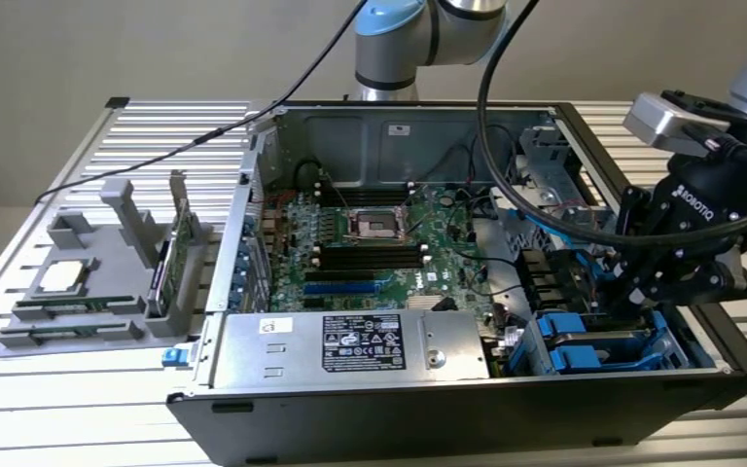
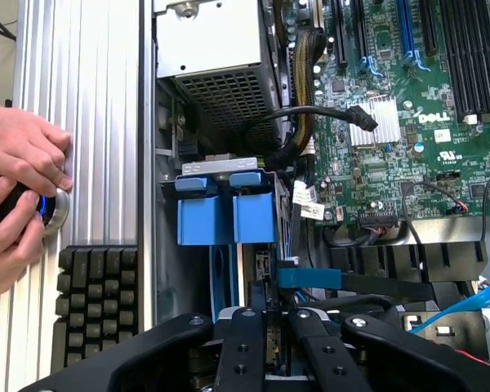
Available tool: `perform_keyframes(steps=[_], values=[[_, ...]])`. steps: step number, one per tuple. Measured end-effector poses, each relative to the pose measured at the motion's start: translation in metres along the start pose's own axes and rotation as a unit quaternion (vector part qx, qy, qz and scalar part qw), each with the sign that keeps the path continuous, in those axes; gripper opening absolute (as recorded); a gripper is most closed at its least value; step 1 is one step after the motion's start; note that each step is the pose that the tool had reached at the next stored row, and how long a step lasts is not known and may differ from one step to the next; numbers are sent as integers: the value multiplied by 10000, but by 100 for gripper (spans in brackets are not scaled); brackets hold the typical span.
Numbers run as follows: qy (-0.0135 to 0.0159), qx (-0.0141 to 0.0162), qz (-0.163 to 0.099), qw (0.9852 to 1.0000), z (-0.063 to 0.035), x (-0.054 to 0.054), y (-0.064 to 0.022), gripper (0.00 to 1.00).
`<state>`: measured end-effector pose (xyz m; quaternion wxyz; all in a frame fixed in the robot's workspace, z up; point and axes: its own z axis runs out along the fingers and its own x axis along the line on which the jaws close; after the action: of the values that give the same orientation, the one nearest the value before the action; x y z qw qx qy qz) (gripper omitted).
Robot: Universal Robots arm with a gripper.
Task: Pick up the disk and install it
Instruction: 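Insert the first disk wire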
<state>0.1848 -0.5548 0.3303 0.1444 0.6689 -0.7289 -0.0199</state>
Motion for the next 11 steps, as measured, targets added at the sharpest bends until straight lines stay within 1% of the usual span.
perform_keyframes(steps=[11], values=[[7,7,-25,10000,8,2,-2,17]])
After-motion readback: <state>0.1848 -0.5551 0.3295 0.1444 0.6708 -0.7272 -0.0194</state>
